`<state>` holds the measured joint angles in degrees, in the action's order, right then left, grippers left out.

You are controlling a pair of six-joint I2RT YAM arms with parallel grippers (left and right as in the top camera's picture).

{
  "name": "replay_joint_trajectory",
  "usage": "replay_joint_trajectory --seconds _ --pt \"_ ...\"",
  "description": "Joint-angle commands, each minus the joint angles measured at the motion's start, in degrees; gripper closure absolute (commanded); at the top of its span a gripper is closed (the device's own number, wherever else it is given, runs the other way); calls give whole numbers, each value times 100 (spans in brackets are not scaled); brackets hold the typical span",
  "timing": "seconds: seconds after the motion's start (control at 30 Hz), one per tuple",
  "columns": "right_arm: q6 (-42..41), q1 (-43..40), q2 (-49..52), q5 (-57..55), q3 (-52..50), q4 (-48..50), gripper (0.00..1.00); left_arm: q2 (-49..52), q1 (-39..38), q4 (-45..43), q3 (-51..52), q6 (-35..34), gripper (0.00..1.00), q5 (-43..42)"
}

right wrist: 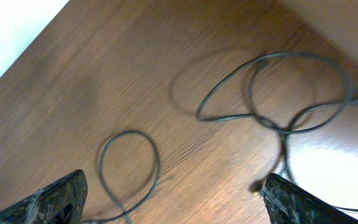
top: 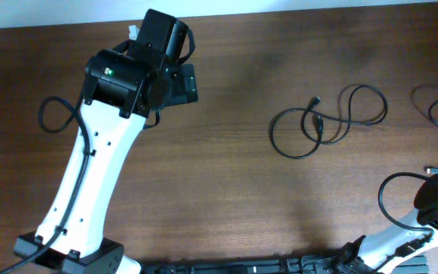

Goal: Untangle cables

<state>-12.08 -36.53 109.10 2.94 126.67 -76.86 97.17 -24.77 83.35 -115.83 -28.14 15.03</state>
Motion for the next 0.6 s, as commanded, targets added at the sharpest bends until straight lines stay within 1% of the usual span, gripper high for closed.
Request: replay_joint_trajectory --seconds 0.0,0.07,0.1,0.3,0.57 --pt "-44 168 37 417 -376 -26 6 -98 17 -9 -90 -52 1 44" --pt "-46 282 37 420 -590 4 4 -98 17 -9 -90 -55 1 42" --pt "-46 400 37 424 -774 20 0 -98 17 -9 -90 -52 1 42" --pt "-57 1056 37 763 -1661 181 1 -98 17 -9 -90 -52 2 44" --pt "-835 1853 79 737 -2841 1054 0 -98 20 -9 -90 -52 1 42"
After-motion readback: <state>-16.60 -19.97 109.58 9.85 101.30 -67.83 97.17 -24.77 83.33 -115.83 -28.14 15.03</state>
